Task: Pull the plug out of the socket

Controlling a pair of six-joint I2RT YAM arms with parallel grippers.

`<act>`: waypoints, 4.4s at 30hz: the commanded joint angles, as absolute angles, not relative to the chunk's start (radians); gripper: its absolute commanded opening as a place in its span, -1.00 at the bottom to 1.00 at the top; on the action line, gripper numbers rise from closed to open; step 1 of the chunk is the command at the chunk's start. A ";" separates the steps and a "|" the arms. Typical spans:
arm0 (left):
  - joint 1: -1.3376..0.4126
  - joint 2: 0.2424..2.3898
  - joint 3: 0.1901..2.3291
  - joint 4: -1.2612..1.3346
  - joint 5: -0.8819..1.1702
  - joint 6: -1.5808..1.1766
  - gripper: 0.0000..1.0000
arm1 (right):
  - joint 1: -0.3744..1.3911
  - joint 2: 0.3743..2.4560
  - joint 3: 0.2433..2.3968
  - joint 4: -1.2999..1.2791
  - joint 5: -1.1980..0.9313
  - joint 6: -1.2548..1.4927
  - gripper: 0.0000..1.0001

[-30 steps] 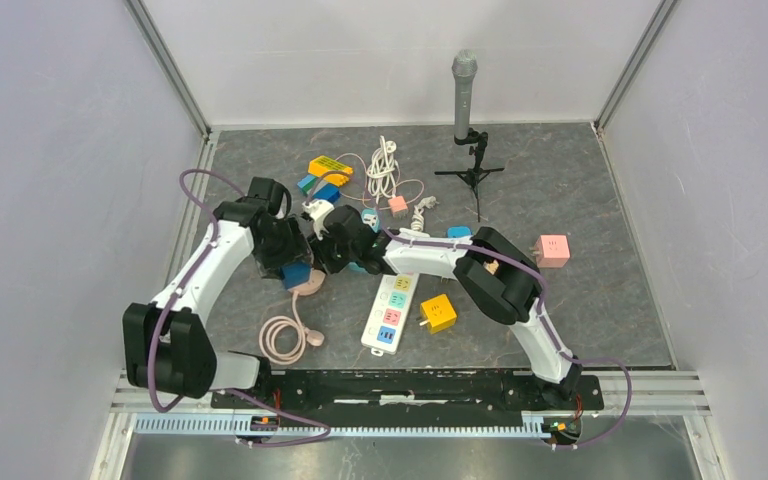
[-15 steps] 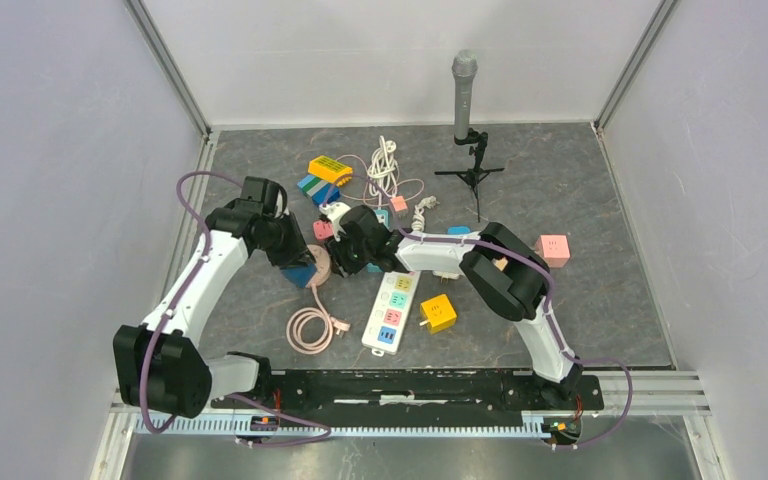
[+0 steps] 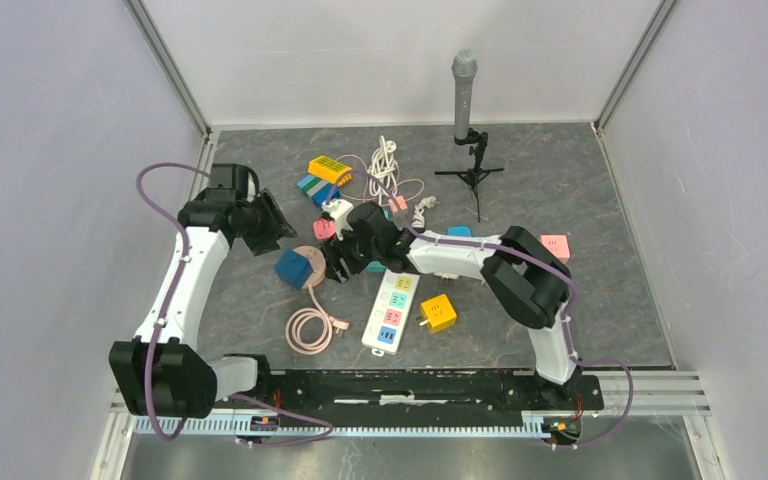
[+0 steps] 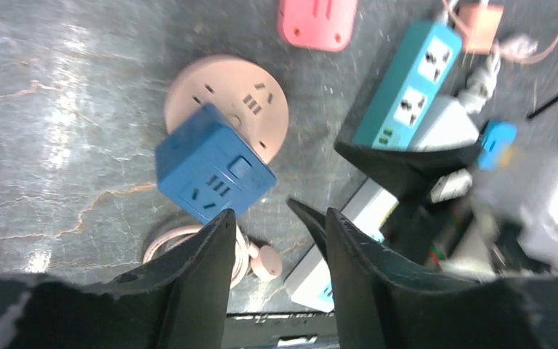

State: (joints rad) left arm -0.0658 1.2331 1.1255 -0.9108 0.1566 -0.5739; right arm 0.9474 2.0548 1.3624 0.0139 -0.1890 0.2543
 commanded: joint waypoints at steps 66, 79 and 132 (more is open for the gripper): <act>-0.037 1.538 0.738 -0.620 0.379 -0.589 -0.44 | 0.955 2.048 1.321 0.355 -0.539 -0.091 -1.00; -0.053 1.538 0.704 -0.618 0.341 -0.604 -0.49 | 0.964 2.015 1.274 0.383 -0.521 -0.153 -1.00; -0.067 1.548 0.703 -0.641 0.302 -0.593 -0.60 | 0.961 1.947 1.056 0.925 -0.573 0.160 -1.00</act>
State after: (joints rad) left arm -0.0475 1.4921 0.7639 -0.5442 0.4210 -0.6170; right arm 0.9104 2.0178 1.0096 0.7471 -0.5732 0.1665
